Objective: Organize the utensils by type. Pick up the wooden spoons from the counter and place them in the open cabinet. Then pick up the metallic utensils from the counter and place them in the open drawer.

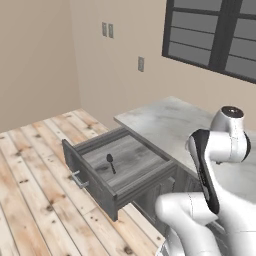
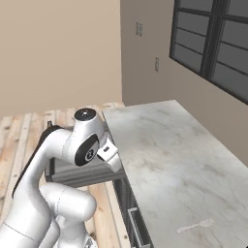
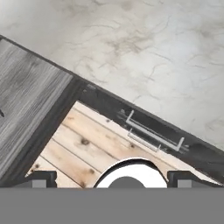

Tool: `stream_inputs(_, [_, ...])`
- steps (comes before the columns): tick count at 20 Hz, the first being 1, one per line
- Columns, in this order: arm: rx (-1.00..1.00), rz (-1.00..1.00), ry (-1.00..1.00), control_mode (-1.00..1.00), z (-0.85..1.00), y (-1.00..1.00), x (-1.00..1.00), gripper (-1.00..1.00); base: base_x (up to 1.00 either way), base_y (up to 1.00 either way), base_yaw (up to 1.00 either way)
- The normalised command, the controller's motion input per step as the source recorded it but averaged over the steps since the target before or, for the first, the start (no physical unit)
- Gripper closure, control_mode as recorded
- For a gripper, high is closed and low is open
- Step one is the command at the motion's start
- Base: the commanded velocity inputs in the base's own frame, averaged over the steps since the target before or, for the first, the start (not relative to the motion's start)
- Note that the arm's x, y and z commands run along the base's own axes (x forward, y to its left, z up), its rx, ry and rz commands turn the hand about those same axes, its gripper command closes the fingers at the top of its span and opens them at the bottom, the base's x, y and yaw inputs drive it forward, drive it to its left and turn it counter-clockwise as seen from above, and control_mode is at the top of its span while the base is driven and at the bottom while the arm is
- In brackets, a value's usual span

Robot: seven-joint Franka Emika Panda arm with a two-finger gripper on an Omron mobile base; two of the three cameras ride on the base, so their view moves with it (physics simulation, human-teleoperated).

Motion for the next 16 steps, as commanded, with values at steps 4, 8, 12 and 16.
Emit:
stream_inputs(4, [0.02, -0.23, 0.01, -1.00, 0.00, -0.75, -0.27, -1.00, 0.00, 0.00, 0.00])
stream_inputs(8, [0.02, -0.15, 0.03, -1.00, 0.00, -0.79, -0.22, -1.00, 0.00, 0.00, 0.00])
stream_inputs(12, [0.06, -0.09, 0.10, -1.00, 0.00, -0.79, -0.21, -1.00, 0.00, 0.00, 0.00])
stream_inputs(16, [0.09, -0.10, 0.00, -1.00, -0.04, -0.77, -0.30, -1.00, 0.00, 0.00, 0.00])
